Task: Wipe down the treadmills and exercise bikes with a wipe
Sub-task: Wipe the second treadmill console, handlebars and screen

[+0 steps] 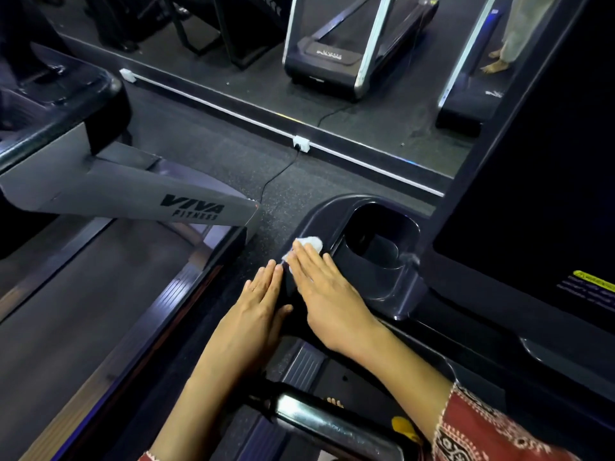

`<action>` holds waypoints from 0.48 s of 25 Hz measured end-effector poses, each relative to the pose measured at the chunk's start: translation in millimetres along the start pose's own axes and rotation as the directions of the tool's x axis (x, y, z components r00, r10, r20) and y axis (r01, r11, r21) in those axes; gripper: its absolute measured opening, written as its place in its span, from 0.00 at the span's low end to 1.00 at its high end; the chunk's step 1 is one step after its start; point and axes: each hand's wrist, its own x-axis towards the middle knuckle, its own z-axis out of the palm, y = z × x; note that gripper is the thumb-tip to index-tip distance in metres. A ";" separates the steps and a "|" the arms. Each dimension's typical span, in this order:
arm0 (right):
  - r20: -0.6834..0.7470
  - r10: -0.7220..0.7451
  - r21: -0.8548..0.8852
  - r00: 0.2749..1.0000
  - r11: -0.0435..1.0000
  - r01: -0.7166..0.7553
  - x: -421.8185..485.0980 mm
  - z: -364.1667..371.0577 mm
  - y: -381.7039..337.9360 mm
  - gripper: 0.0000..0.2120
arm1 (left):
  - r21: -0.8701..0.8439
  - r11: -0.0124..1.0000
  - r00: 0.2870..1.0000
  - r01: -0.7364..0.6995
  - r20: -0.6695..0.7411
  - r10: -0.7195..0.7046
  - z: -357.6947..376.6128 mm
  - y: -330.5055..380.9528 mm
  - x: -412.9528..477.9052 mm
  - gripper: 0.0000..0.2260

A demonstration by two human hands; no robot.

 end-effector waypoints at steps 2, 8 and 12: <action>0.033 -0.095 0.006 0.995 0.996 0.094 -8.3 8.2 -0.5 0.31 | -0.001 0.999 0.999 0.045 -0.028 -0.045 -0.4 -1.7 -16.0 0.37; -0.079 -0.003 0.030 0.997 1.000 0.005 5.5 21.8 -10.2 0.33 | 0.002 0.977 0.976 0.214 0.044 -0.214 -9.2 -4.4 -45.6 0.49; 0.002 -0.129 0.084 0.992 0.988 0.128 2.1 17.6 -7.1 0.31 | -0.030 0.965 0.965 0.260 0.043 -0.259 -8.9 -2.0 -58.2 0.46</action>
